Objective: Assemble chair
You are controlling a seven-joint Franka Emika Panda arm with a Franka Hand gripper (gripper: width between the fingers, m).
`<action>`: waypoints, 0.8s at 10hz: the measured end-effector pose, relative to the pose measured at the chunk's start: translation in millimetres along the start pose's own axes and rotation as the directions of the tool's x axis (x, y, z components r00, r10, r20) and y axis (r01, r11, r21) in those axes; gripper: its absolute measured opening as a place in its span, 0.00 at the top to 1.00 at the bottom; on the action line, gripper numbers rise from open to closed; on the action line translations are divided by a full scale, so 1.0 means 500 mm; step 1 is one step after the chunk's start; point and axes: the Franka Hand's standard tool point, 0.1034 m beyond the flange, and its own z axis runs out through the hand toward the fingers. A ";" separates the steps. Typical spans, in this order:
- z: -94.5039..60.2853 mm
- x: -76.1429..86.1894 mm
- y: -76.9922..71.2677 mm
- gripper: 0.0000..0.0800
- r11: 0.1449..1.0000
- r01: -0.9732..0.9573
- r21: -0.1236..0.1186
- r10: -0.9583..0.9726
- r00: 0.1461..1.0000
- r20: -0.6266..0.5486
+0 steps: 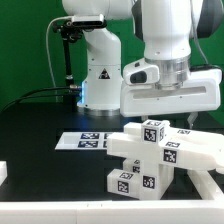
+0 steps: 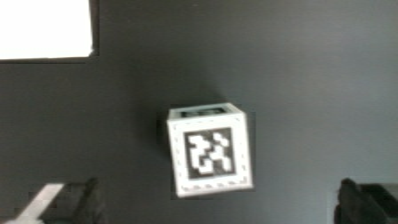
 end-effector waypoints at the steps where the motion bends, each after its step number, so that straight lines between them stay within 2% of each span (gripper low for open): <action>1: 0.003 0.002 -0.003 0.19 1.000 -0.005 -0.002 0.005 1.000 -0.020; 4: 0.029 -0.009 -0.016 0.19 0.999 -0.042 -0.014 0.042 0.998 -0.047; 8: 0.068 -0.014 0.001 0.19 0.998 -0.048 -0.031 0.047 0.998 -0.050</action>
Offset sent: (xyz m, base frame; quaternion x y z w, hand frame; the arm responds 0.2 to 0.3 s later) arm -0.0143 0.0038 -0.0171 -0.0319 0.0368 0.0356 0.9982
